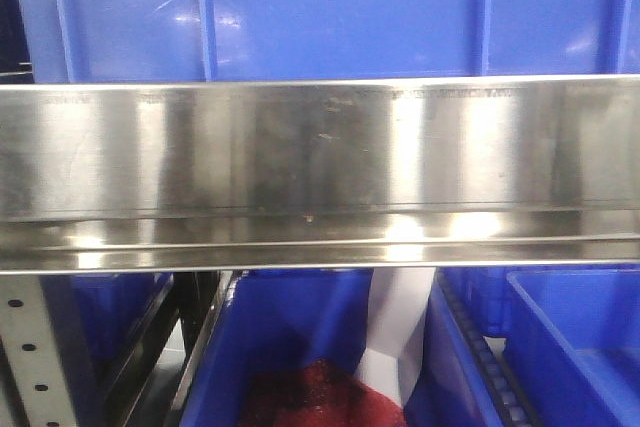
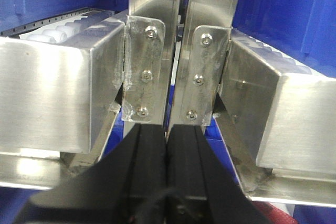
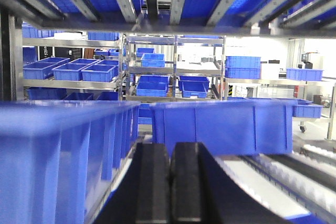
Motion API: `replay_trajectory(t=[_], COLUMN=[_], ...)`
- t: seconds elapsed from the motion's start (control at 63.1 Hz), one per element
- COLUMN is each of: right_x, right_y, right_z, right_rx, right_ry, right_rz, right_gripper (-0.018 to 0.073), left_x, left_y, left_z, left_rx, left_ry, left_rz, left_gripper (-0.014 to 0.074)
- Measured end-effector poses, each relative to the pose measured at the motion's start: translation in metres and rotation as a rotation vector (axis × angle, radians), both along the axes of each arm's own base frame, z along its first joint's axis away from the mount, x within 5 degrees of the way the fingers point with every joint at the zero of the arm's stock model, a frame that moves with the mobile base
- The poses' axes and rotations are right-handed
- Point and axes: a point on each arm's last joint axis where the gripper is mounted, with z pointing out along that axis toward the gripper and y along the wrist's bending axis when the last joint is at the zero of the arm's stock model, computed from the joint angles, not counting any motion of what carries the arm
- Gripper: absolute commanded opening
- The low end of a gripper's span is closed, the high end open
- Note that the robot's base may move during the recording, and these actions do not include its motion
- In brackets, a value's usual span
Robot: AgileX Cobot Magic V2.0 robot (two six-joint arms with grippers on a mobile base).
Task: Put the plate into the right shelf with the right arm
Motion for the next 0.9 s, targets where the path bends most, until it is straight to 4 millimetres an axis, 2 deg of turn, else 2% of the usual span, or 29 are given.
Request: replay_trajectory(t=[0.206, 0.38, 0.586, 0.903], right_x=[-0.007, -0.001, 0.001, 0.002], right_y=[0.000, 0.001, 0.002, 0.002], right_z=[-0.036, -0.065, -0.078, -0.085], right_rx=[0.050, 0.014, -0.048, -0.045], right_ry=[0.028, 0.125, 0.164, 0.242], right_rz=[0.021, 0.017, 0.008, 0.013], right_gripper=[0.0055, 0.0055, 0.0055, 0.0055], left_x=[0.000, 0.000, 0.000, 0.000], left_y=[0.000, 0.000, 0.000, 0.000], left_z=[0.000, 0.000, 0.000, 0.000], left_rx=[0.000, 0.000, 0.000, 0.000], left_ry=[0.000, 0.000, 0.000, 0.000], left_rz=[0.000, 0.000, 0.000, 0.000], left_gripper=[-0.0047, -0.0047, -0.0047, -0.0047])
